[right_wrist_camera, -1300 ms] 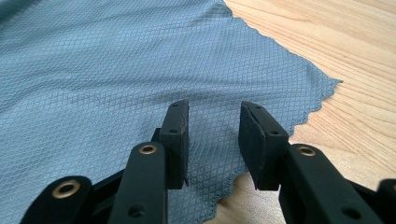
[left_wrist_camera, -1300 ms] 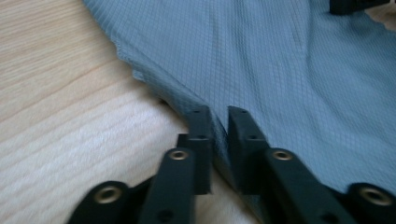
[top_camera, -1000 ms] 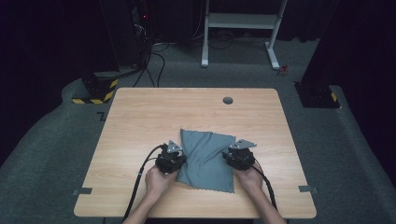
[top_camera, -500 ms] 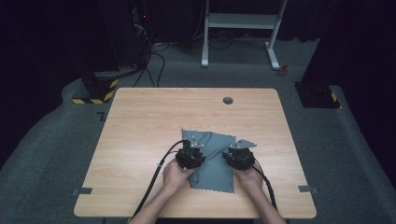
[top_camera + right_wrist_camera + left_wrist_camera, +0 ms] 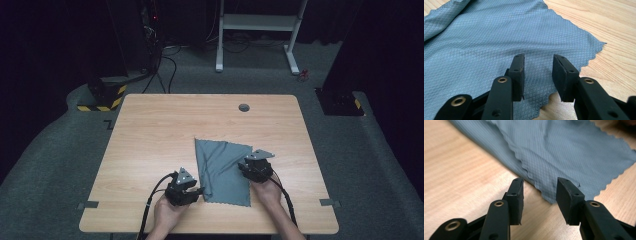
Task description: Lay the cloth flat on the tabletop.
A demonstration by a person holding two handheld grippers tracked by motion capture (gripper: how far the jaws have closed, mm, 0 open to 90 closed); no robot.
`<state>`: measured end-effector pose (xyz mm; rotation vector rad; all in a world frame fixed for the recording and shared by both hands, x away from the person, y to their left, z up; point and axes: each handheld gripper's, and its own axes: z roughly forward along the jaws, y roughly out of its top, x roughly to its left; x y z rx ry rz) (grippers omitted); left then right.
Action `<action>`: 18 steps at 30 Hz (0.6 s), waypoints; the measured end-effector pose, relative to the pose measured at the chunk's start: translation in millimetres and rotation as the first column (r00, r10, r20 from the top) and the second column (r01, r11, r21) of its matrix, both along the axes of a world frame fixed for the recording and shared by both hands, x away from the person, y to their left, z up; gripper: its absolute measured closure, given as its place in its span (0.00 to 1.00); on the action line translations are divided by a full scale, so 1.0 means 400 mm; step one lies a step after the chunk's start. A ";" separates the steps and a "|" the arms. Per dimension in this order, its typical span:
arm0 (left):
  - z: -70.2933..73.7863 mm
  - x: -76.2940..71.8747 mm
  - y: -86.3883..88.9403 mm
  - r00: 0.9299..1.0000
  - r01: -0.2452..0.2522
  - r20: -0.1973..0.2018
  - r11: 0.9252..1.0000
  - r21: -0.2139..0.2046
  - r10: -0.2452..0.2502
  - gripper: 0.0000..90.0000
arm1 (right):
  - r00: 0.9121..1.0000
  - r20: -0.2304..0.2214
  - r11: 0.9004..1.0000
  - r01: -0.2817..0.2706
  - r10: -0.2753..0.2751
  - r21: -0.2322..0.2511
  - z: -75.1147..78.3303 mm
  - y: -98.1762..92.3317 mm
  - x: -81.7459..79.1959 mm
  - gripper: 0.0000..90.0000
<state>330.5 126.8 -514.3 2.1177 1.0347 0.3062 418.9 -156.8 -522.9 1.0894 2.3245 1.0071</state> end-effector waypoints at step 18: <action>0.003 -0.022 -0.009 0.998 0.056 0.000 0.998 0.006 -0.056 0.98 | 1.000 -0.007 1.000 0.007 -0.007 0.005 0.000 0.001 -0.002 0.70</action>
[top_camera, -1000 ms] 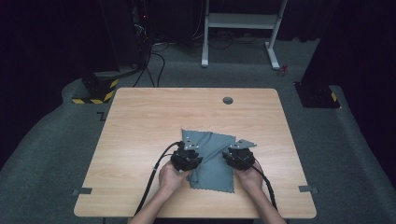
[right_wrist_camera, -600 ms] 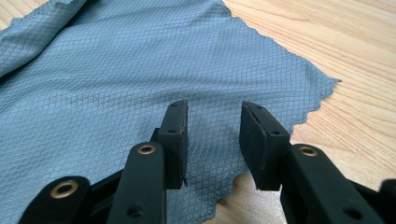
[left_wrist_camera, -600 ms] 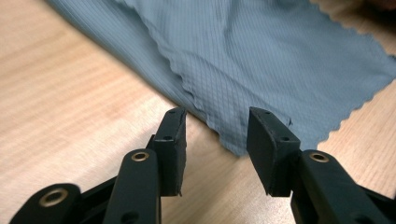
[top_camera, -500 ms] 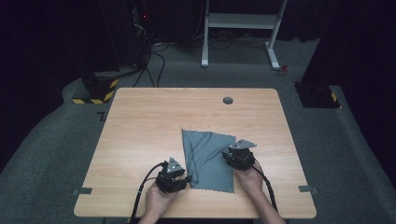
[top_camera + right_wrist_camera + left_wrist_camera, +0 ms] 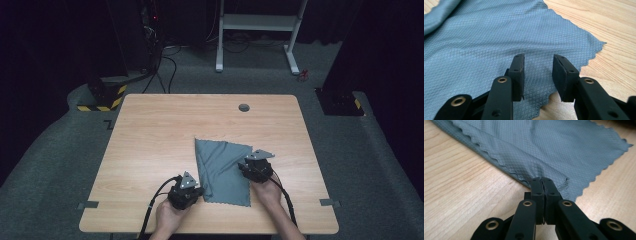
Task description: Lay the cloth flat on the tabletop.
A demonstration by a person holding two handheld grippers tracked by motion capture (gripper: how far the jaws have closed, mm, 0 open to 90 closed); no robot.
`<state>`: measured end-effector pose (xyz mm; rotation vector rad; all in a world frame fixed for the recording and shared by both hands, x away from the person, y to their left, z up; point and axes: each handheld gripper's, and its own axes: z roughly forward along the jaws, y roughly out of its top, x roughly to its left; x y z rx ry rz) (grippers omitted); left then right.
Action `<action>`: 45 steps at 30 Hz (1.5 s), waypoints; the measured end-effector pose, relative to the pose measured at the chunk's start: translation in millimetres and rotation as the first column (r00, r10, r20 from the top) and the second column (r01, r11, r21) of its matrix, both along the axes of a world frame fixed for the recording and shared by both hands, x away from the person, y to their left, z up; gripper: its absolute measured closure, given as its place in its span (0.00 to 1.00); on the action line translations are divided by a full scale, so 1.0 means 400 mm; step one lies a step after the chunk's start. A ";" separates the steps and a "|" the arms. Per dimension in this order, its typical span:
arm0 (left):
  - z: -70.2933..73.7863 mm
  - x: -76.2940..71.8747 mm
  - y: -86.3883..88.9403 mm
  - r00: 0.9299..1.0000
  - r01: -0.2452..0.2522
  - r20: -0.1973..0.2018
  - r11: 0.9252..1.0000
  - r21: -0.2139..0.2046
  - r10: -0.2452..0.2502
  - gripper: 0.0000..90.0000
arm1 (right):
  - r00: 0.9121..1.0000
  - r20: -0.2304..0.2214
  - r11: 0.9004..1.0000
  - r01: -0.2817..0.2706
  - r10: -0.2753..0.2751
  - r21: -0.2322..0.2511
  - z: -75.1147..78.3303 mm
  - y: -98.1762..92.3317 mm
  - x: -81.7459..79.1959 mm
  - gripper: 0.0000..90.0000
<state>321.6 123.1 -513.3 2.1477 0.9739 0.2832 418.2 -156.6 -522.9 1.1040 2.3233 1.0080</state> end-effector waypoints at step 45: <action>0.008 0.166 0.085 0.973 -0.217 0.098 0.971 0.104 0.207 0.57 | 0.999 -0.033 0.998 0.044 -0.043 0.048 0.029 -0.053 0.044 0.77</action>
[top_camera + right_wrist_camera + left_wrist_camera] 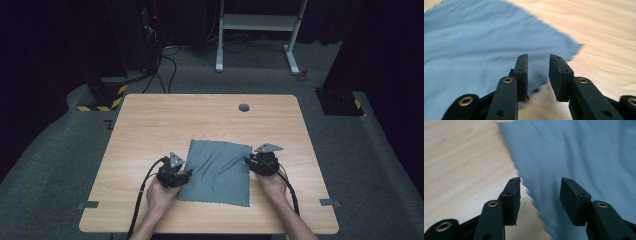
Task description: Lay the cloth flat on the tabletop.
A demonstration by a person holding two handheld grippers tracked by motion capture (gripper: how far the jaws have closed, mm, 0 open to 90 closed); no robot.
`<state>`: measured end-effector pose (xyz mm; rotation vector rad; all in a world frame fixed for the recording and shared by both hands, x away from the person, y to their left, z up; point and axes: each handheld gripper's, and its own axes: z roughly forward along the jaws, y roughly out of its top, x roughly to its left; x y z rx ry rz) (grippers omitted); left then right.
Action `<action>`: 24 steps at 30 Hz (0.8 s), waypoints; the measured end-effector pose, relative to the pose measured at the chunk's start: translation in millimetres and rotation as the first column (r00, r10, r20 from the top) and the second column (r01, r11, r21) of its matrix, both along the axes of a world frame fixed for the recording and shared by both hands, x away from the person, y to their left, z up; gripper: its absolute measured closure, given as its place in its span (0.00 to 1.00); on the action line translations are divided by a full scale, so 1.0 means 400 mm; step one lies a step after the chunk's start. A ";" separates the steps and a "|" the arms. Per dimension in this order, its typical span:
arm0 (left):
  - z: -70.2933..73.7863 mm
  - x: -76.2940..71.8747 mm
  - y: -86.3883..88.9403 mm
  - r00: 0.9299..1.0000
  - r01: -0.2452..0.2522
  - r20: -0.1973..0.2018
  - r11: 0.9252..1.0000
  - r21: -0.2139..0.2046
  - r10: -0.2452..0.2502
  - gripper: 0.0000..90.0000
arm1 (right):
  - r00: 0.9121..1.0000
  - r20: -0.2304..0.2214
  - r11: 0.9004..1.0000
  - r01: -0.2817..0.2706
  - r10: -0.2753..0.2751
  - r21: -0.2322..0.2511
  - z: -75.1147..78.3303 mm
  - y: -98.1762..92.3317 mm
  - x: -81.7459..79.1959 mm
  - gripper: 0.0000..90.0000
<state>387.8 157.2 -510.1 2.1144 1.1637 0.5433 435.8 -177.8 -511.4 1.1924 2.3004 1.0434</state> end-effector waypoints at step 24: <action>-0.008 0.270 -0.046 0.992 -0.111 -0.069 0.993 -0.032 0.108 0.85 | 0.988 -0.073 0.990 0.133 -0.135 -0.041 -0.007 -0.007 0.144 0.96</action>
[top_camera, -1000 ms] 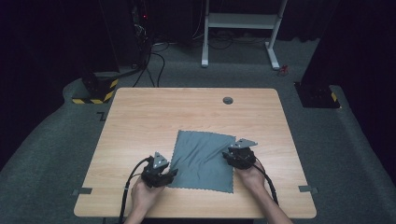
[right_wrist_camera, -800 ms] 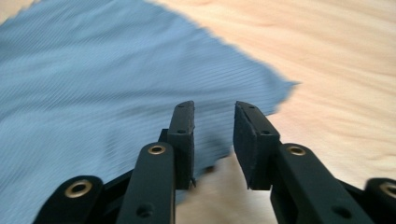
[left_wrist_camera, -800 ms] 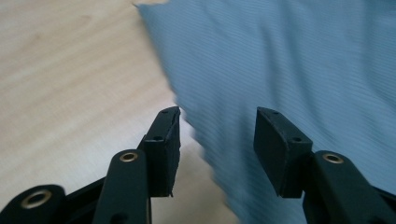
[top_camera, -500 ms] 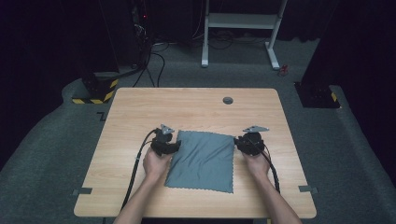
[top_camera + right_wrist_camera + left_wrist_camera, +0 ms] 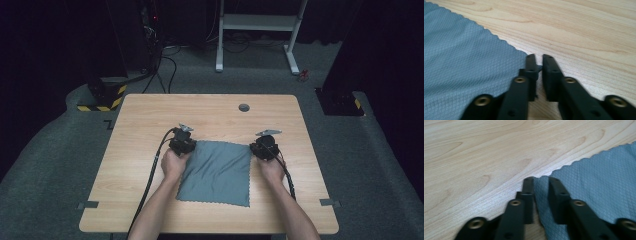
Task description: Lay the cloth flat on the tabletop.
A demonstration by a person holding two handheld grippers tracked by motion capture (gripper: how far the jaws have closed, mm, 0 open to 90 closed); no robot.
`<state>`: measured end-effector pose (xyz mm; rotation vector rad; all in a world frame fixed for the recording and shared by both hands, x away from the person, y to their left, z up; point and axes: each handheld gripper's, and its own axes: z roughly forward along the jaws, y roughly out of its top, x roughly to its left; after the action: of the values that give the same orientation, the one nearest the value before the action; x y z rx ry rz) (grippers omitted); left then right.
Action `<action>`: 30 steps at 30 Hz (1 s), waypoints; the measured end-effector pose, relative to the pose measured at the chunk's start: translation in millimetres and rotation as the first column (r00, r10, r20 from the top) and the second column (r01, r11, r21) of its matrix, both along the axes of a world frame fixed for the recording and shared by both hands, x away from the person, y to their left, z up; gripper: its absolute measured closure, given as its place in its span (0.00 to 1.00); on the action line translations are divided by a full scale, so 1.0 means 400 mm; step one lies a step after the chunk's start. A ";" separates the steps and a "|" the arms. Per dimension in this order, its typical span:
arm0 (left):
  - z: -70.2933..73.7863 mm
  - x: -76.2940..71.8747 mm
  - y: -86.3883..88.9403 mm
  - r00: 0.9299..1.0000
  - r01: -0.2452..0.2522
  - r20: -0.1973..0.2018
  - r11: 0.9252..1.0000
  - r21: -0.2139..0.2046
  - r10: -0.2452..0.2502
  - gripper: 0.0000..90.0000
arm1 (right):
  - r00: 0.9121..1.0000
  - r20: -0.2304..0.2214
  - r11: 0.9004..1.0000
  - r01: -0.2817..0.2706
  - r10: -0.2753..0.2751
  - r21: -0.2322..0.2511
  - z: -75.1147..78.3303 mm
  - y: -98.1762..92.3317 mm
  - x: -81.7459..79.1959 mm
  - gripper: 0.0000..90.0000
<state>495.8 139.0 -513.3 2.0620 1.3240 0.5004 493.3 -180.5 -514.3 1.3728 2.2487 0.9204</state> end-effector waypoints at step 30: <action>0.000 0.008 0.007 1.000 0.020 0.018 0.999 0.030 -0.020 0.99 | 0.998 -0.001 0.995 -0.059 0.059 -0.084 0.009 0.050 0.036 0.95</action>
<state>499.0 141.8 -513.4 2.0882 1.2912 0.5323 507.6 -160.5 -510.5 1.2752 2.3109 0.8353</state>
